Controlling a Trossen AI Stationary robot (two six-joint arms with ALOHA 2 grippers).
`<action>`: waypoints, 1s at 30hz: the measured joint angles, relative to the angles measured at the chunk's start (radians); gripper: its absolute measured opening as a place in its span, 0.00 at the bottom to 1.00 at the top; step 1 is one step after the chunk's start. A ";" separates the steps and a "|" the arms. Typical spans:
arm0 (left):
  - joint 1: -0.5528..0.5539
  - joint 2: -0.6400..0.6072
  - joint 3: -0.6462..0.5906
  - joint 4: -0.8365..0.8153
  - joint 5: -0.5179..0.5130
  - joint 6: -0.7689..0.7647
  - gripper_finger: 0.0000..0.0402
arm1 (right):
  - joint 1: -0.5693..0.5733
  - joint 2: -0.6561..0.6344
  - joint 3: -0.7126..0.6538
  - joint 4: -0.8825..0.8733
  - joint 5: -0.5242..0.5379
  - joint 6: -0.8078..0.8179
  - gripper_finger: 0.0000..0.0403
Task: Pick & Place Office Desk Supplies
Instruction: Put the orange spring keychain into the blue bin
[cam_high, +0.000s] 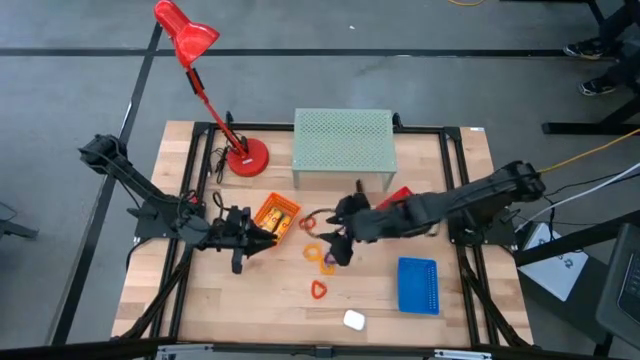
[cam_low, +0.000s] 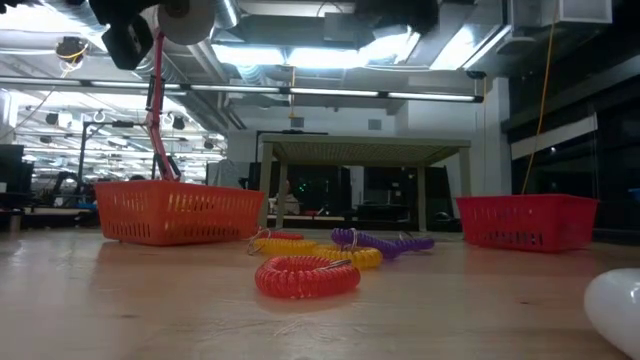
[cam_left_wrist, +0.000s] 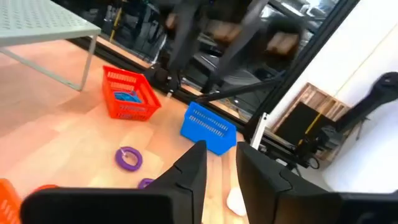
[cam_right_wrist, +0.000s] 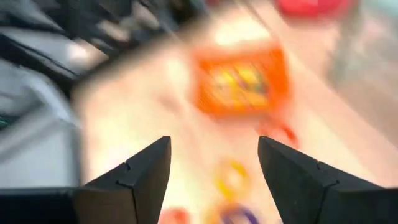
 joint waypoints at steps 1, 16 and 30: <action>0.000 0.000 0.000 -0.012 -0.005 -0.003 0.19 | -0.003 0.024 0.000 -0.056 -0.004 0.044 0.60; -0.193 0.005 -0.057 -0.180 -0.290 -0.262 0.15 | 0.037 0.195 -0.001 -0.186 -0.149 0.313 0.60; -0.280 0.000 -0.257 0.151 -0.232 -0.313 0.14 | 0.045 0.233 0.009 -0.180 -0.266 0.035 0.60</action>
